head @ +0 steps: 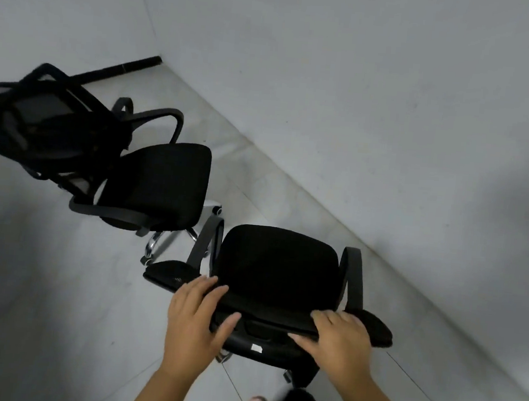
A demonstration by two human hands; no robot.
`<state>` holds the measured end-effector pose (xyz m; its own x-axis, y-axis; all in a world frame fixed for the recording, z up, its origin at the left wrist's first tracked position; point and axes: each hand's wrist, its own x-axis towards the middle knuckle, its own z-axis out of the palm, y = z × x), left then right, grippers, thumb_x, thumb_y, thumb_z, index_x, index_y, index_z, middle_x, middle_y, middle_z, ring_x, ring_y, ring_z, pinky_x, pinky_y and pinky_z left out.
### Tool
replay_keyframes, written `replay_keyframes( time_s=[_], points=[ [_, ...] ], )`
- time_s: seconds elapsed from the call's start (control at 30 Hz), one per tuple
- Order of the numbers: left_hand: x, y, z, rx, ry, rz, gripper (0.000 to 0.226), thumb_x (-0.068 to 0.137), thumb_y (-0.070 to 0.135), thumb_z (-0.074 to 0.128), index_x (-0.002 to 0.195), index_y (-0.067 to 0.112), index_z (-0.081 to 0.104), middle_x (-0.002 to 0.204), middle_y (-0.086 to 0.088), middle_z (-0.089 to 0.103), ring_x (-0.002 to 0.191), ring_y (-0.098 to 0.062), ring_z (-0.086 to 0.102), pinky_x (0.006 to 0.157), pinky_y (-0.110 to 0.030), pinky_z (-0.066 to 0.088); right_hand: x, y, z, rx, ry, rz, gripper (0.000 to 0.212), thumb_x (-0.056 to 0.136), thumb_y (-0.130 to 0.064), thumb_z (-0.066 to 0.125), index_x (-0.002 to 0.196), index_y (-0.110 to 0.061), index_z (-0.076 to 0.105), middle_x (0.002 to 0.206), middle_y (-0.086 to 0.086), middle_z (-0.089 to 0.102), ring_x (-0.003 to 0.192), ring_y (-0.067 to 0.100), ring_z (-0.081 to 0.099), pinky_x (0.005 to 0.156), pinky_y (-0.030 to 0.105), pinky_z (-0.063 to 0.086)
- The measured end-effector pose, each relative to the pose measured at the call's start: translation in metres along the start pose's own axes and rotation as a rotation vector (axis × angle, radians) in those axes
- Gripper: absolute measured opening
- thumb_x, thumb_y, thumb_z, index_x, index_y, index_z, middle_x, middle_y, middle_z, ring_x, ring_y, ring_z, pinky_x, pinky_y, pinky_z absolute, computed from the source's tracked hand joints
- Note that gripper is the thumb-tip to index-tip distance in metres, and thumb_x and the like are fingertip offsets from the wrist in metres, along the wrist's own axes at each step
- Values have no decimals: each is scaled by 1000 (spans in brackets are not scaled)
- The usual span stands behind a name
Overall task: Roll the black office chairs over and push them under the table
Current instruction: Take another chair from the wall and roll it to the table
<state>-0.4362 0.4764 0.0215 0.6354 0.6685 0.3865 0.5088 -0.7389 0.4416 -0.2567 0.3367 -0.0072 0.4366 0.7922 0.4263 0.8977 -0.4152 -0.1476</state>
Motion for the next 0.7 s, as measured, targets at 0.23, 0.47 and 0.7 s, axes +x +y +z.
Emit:
replay_keyframes(
  time_s=[0.23,0.47,0.7],
  points=[
    [40,-3,31,305,-358,210,79,87,66,0,76,32,71,56,19,61,49,1,58,50,-13,42,22,65,14,-12,170,-186,68,88,-64,28,46,-18,55,45,-6,51,40,11,48,48,17,30],
    [62,110,82,226,-698,2,74,77,69,12,129,25,41,114,-1,53,107,-15,50,81,-25,41,88,188,17,14,42,-427,52,76,-59,44,51,-17,61,50,-4,56,45,15,54,56,24,23],
    [85,204,147,388,-387,-271,58,82,66,31,109,23,59,89,3,62,81,-11,59,58,-21,43,164,273,32,86,-124,-617,36,36,-35,87,52,-15,62,50,-2,56,46,19,55,58,25,21]
  ],
)
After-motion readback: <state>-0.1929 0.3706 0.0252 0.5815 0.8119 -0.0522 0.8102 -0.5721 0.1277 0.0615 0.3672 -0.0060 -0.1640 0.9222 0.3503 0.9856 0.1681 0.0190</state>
